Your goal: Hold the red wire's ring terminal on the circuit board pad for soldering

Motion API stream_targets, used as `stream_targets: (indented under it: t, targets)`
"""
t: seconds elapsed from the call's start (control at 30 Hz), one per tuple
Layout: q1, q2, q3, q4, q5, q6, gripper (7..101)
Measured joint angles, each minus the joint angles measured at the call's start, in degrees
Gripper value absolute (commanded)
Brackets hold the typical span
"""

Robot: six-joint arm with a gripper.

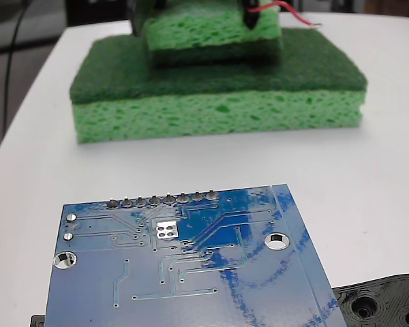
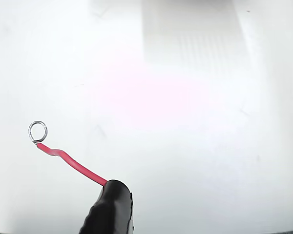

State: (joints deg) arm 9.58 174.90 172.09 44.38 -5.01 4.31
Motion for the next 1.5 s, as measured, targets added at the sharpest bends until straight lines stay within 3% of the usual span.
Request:
stream_targets:
  t: [0.4, 0.67, 0.87, 1.13, 1.5]
  targets:
    - [-0.7, -1.6, -6.9, 2.8, 2.8, 1.2, 100.3]
    - [-1.6, -13.4, -15.4, 1.0, 2.8, 1.9, 100.3]
    - [-1.7, -26.1, -22.1, -2.1, 6.2, 1.8, 100.3]
    - [-1.0, -30.6, -27.0, -4.5, 8.0, 4.0, 100.3]
    - [-8.0, -45.8, -35.8, -7.6, 17.0, 7.7, 100.3]
